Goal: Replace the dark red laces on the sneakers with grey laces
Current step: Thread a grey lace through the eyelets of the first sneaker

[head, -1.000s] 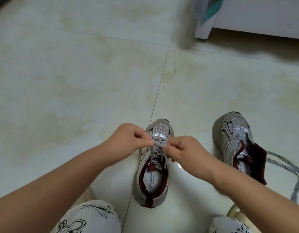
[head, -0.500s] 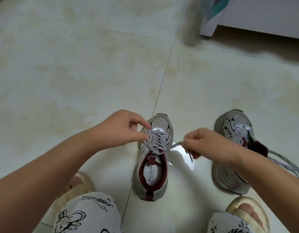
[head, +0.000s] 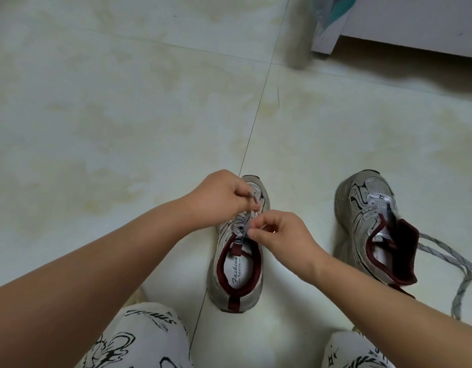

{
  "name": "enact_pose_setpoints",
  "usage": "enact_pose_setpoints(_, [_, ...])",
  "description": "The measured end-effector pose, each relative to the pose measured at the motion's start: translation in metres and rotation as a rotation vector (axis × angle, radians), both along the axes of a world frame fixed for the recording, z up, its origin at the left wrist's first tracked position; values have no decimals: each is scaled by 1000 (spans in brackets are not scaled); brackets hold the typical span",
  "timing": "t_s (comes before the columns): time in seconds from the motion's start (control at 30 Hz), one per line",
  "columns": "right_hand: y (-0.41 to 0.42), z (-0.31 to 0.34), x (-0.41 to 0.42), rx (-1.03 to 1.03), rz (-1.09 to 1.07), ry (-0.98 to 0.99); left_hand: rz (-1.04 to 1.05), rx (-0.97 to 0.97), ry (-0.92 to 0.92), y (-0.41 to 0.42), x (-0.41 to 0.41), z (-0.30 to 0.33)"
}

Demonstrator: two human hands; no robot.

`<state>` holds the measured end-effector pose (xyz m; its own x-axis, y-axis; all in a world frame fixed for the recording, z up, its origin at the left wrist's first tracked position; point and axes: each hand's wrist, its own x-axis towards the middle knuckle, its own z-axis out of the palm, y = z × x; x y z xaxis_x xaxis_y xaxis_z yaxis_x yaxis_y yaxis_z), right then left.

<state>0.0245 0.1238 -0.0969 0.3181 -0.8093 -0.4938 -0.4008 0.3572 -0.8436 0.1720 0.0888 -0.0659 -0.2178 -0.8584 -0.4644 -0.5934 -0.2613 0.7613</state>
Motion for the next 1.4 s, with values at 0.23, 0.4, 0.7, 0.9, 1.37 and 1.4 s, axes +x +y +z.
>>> enact_pose_setpoints(0.23, [2, -6, 6, 73, -120, -175, 182, 56, 46, -2, 8, 2])
enact_pose_setpoints(0.4, [7, -12, 7, 66, -157, 39, 482, 181, 60, 4, 26, -14])
enact_pose_setpoints(0.7, [11, -4, 13, -157, 194, 271, 280, 122, 190, -5, -14, 11])
enact_pose_setpoints(0.9, [6, -8, 5, -24, 93, 161, 141, -380, -439, 6, -1, -4])
enact_pose_setpoints(1.37, [4, -14, -2, 124, -88, 6, 164, 50, 135, 51, -3, -38])
enact_pose_setpoints(1.4, [4, -13, -3, 126, -79, 5, 171, 54, 161, 51, -4, -37])
